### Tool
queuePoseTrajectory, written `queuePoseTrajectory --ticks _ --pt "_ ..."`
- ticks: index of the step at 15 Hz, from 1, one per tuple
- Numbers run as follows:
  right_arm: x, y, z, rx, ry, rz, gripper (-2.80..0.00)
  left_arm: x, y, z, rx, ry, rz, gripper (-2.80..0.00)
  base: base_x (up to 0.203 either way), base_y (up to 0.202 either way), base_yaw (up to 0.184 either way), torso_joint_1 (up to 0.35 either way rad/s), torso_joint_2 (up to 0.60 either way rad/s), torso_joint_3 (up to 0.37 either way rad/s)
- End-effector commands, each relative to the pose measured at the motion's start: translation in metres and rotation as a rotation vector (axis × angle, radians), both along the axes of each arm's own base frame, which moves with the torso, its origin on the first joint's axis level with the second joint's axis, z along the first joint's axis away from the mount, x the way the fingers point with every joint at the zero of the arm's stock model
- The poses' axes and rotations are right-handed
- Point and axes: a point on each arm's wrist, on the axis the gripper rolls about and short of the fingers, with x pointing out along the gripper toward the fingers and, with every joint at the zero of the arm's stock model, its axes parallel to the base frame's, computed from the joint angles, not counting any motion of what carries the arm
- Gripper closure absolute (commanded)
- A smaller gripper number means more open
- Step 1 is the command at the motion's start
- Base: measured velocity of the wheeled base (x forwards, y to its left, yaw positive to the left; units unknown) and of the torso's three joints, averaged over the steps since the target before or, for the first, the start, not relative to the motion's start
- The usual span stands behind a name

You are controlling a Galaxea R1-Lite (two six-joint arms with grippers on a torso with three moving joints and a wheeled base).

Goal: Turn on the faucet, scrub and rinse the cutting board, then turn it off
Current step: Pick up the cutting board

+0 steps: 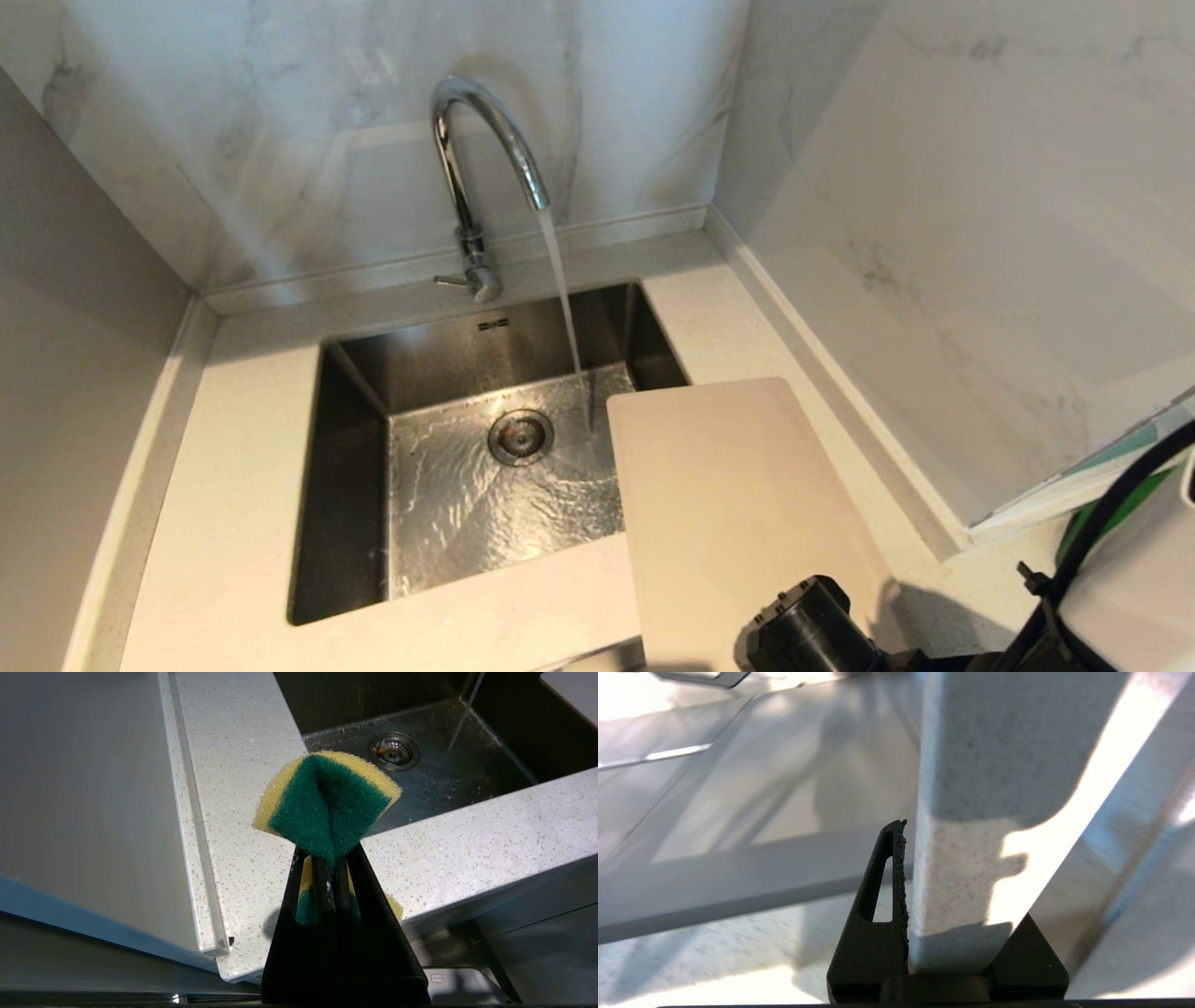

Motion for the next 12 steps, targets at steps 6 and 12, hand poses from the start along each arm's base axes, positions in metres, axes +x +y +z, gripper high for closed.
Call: queuePoseTrajectory --ticks 6,12 --pt "-0.015 -0.011 0.033 0.087 -0.119 0.006 0.00 0.000 0.000 0.000 0.000 0.000 0.001 0.00 0.000 0.000 0.000 0.000 0.00 0.000" --pt "-0.027 -0.022 0.054 0.144 -0.209 -0.006 0.00 0.000 0.000 0.000 0.000 0.000 0.001 0.00 0.000 0.000 0.000 0.000 0.00 0.000"
